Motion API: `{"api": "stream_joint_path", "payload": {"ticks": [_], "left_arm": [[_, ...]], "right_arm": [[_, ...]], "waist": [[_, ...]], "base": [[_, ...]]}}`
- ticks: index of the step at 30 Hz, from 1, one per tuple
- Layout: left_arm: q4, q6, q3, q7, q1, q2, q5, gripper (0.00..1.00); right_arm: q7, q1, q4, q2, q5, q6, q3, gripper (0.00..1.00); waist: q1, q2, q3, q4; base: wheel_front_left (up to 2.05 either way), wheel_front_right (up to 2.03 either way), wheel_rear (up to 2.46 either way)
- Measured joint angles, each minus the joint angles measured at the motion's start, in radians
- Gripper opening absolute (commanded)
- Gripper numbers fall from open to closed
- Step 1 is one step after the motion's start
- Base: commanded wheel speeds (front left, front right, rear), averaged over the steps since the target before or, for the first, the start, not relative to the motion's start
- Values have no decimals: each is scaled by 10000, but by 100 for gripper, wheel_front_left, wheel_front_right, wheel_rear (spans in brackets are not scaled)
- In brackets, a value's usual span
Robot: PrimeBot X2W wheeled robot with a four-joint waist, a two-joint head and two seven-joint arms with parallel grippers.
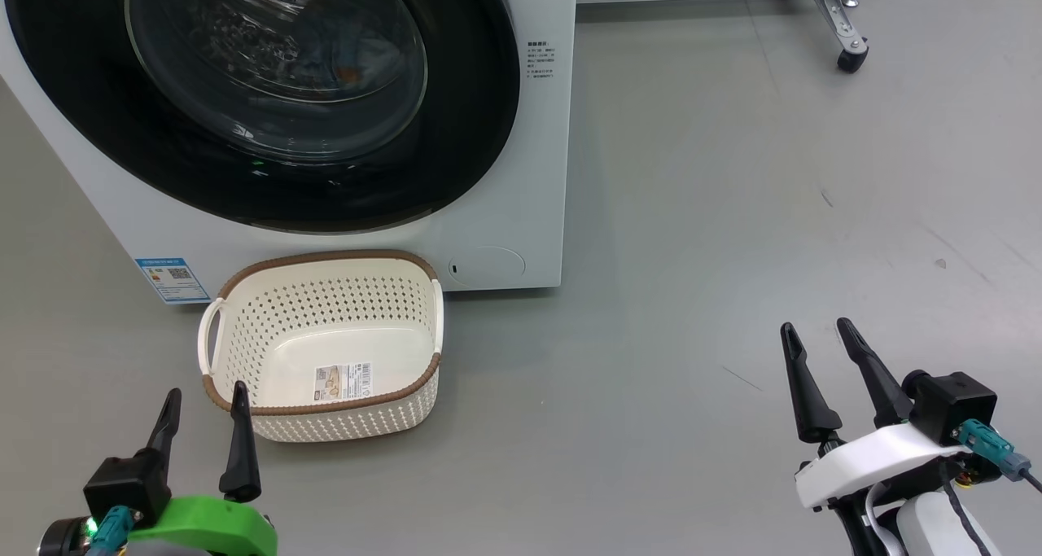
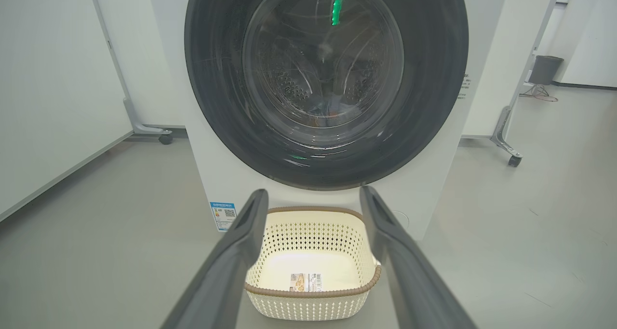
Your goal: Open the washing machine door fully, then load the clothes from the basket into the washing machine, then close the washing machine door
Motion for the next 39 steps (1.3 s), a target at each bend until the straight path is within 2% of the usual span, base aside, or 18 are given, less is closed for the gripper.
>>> {"api": "stream_joint_path", "payload": {"ticks": [3,4,12,39], "left_arm": [[-4,0,-15,0,0,0,109,100],[-6,0,-29,0,1,-2,148,0],[583,2,-21,90,194,-240,38,0],[849,2,385,1417,-177,-247,-3651,0]], "right_arm": [[0,55,-82,46,-58,0,-12,100],[0,83,-102,61,-58,0,-15,0],[50,555,414,314,96,15,35,0],[1062,529,370,514,3521,15,-880,0]], "waist": [[0,0,-13,13],[0,0,-18,19],[0,0,-21,10],[0,0,-21,-55]], "base": [[0,0,0],[0,0,0],[0,0,0],[0,0,0]]}}
